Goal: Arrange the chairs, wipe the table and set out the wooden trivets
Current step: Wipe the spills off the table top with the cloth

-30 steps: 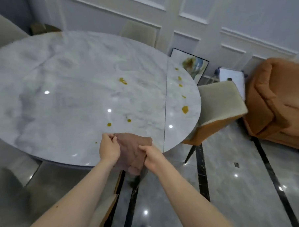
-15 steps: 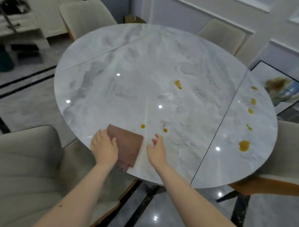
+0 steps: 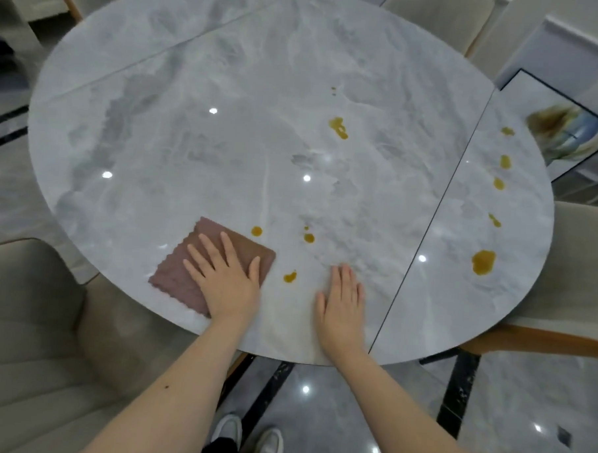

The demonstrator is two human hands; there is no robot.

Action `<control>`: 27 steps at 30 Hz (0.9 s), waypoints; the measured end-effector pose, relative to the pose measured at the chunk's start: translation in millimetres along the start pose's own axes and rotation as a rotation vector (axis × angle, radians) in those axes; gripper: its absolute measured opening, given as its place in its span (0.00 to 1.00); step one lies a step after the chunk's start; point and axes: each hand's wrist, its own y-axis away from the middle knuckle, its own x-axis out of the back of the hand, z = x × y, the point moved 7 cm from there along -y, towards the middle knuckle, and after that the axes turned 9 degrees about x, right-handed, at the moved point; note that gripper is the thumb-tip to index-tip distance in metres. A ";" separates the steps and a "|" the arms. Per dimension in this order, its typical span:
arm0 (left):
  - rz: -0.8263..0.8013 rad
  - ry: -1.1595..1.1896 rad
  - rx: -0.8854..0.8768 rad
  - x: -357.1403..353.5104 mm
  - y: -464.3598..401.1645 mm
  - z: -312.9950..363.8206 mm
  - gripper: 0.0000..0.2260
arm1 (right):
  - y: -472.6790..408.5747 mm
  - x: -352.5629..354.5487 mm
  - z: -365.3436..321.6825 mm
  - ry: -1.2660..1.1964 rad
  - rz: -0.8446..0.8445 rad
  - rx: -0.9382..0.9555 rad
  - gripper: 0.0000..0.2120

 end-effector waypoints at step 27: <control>-0.106 -0.169 -0.606 -26.2 -23.8 155.2 0.31 | -10.3 3.9 58.5 0.065 -0.015 -0.105 0.33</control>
